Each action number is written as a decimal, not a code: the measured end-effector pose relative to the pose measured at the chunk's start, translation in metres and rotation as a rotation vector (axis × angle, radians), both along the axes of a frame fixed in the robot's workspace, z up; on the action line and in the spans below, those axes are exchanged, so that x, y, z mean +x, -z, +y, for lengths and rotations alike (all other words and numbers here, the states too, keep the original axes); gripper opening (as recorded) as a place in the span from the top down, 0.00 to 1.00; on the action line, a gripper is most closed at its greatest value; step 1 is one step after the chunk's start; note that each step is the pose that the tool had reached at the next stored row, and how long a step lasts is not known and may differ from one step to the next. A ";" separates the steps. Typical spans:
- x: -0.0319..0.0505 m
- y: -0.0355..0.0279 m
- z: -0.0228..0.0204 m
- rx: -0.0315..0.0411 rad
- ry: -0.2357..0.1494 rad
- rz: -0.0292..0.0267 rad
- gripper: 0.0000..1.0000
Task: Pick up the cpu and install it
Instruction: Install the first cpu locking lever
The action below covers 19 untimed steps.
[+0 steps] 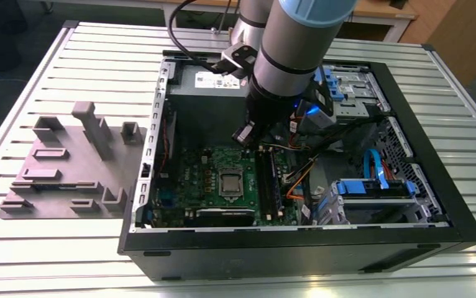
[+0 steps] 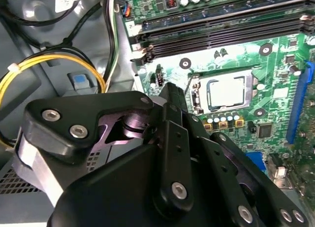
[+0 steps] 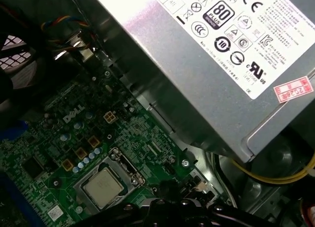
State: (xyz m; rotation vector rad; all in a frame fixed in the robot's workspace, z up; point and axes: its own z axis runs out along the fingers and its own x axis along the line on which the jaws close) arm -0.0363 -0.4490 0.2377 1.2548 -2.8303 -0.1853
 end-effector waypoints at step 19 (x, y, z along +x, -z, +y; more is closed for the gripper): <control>0.0001 0.0000 -0.0224 -0.0032 -0.008 0.0000 0.90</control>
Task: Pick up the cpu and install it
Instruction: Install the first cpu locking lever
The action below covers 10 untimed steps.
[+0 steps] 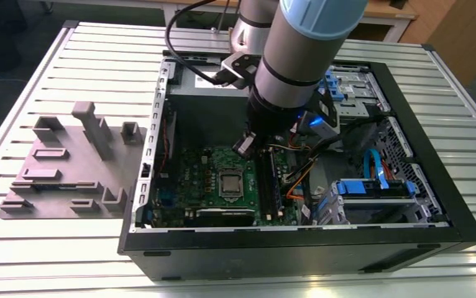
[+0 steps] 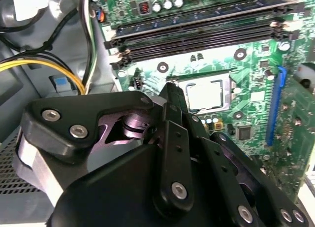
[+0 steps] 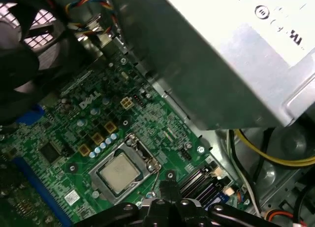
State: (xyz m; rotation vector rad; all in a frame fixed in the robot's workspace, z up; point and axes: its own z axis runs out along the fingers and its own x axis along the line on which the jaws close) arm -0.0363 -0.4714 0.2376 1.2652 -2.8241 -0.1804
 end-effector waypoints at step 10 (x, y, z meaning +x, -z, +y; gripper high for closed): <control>-0.0001 0.0001 -0.0134 0.0000 -0.001 -0.0001 0.90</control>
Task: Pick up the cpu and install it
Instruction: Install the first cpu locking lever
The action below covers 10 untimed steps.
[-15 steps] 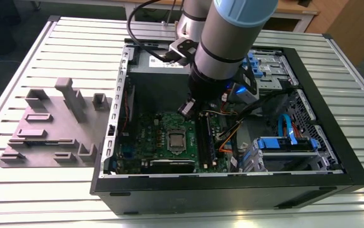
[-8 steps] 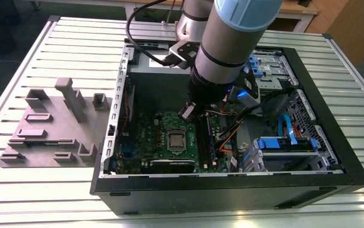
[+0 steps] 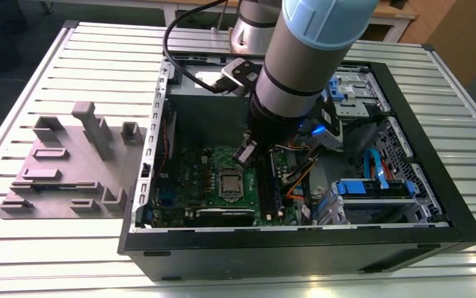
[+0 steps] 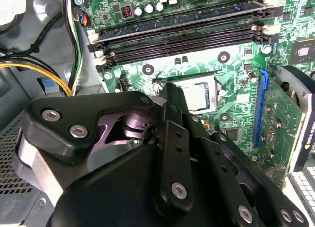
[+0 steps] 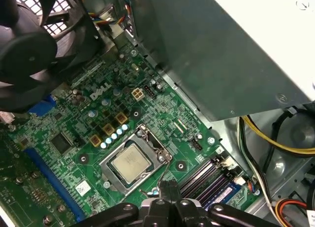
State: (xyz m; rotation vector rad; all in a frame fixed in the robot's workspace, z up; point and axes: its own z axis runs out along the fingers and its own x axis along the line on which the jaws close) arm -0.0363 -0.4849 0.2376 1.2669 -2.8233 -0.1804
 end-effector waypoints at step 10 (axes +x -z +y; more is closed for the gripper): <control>-0.0004 0.0002 0.0016 0.0000 0.000 -0.0012 0.90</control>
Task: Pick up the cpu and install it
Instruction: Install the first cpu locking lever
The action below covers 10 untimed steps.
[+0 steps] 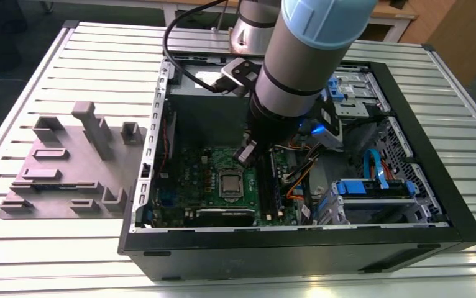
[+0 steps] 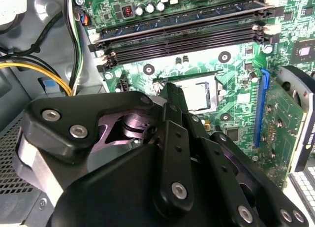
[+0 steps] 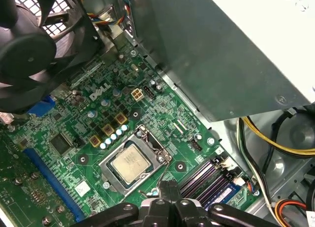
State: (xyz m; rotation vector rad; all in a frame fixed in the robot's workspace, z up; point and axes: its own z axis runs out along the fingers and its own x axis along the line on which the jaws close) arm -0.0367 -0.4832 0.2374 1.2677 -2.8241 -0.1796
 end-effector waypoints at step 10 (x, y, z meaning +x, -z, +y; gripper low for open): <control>-0.0062 0.0034 0.0061 -0.0030 0.001 -0.0021 0.90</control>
